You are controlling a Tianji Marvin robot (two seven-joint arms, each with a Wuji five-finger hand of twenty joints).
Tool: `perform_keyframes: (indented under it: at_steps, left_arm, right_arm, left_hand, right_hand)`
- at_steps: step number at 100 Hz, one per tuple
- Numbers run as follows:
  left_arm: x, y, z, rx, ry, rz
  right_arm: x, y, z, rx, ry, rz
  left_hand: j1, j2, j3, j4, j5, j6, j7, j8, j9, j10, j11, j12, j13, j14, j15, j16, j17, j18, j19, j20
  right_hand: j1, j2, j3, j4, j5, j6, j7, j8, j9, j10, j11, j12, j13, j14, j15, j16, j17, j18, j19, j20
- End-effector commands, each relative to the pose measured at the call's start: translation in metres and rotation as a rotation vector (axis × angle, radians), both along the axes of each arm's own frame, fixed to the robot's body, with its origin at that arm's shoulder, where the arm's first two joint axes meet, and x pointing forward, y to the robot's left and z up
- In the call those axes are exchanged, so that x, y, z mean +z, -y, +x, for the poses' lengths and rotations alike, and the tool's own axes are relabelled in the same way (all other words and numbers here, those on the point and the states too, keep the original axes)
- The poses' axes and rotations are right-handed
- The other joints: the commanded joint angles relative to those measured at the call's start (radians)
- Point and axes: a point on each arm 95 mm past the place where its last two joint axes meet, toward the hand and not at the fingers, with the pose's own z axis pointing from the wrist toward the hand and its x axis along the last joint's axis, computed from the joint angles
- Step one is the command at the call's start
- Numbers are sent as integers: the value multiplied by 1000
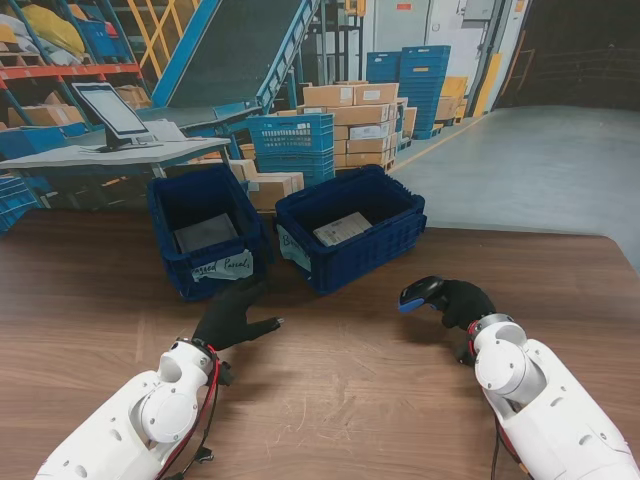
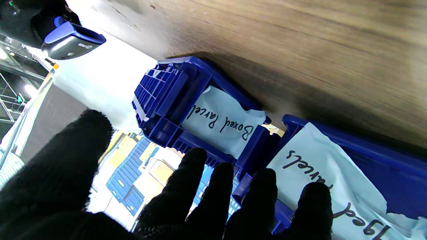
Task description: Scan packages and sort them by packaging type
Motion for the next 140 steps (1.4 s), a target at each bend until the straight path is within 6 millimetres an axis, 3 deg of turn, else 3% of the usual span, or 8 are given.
perform_keyframes:
  at_steps: [1, 47, 83, 92, 105, 113, 129, 140]
  left_arm:
    - [-2, 4, -2, -18, -19, -1]
    - [-7, 6, 1, -18, -36, -29]
    - [-7, 4, 1, -20, -36, -37]
    - [-8, 4, 1, -22, -37, -39]
    - [-8, 3, 1, -27, -40, -38]
    - [-8, 3, 1, -24, -40, -49]
    - [-7, 1, 1, -19, -37, -52]
    - [-5, 0, 1, -13, -29, -59]
  right_arm:
    - [-1, 3, 1, 5, -8, -8]
    - [-25, 14, -7, 44, -19, -113]
    - [-35, 17, -11, 63, -48, -118]
    - [-35, 17, -12, 69, -59, -116]
    - [-33, 16, -13, 87, -89, -129]
    - [-32, 16, -13, 90, -102, -131]
    - [-30, 16, -15, 99, -130, -137]
    - [-29, 16, -16, 105, -153, -134]
  left_hand:
    - [20, 46, -26, 42, 11, -22, 7, 10, -13, 15, -26, -11, -42, 0, -25, -11, -12, -19, -47, 12]
    - [51, 67, -62, 45, 4, -25, 7, 13, -17, 19, -46, -14, -55, -2, -32, -13, -19, -26, -62, 19]
    - [62, 73, -80, 48, 4, -25, 7, 14, -8, 19, -57, -10, -52, -3, -32, -13, -18, -27, -75, 22]
    - [63, 73, -82, 49, 5, -25, 7, 14, -7, 18, -59, -10, -52, -3, -32, -12, -18, -27, -77, 23]
    - [64, 75, -85, 49, 5, -26, 7, 14, -7, 18, -64, -9, -54, -3, -33, -13, -17, -28, -80, 24]
    - [66, 74, -87, 49, 5, -25, 6, 14, -6, 20, -66, -9, -54, -2, -34, -13, -18, -28, -82, 25]
    - [67, 74, -88, 50, 4, -24, 6, 15, -4, 19, -72, -8, -54, -3, -33, -13, -18, -29, -85, 26]
    - [67, 73, -89, 50, 4, -27, 6, 15, -1, 20, -76, -8, -53, -3, -34, -13, -18, -28, -87, 27]
  right_hand:
    - [71, 81, 123, 5, 57, -66, 51, -1, -13, -11, 12, -5, 8, 22, 1, -13, 7, -12, 26, -3]
    - [55, 120, 88, 21, 40, -59, 20, -36, -37, -7, 1, -17, -17, 22, -24, -15, -15, 6, -6, -10]
    - [-27, 214, -17, 106, -31, -11, -96, -151, -125, 26, -61, -59, -102, 61, -136, -19, -90, 32, -99, 6]
    - [-93, 251, -74, 132, -73, -6, -117, -261, -153, 36, -93, -81, -133, 68, -178, -27, -102, 10, -138, 138]
    - [-169, 368, -184, 182, -146, 13, -172, -355, -216, 45, -150, -139, -202, 52, -265, -80, -154, -9, -158, 186]
    - [-224, 420, -249, 212, -201, 35, -199, -406, -267, 48, -181, -189, -257, 32, -327, -151, -207, 3, -206, 177]
    - [-299, 477, -389, 207, -257, 77, -272, -495, -331, 61, -237, -297, -321, 42, -417, -253, -270, 11, -261, 154]
    - [-342, 551, -490, 232, -270, 108, -369, -509, -363, 75, -300, -366, -354, 52, -509, -322, -326, 38, -345, 118]
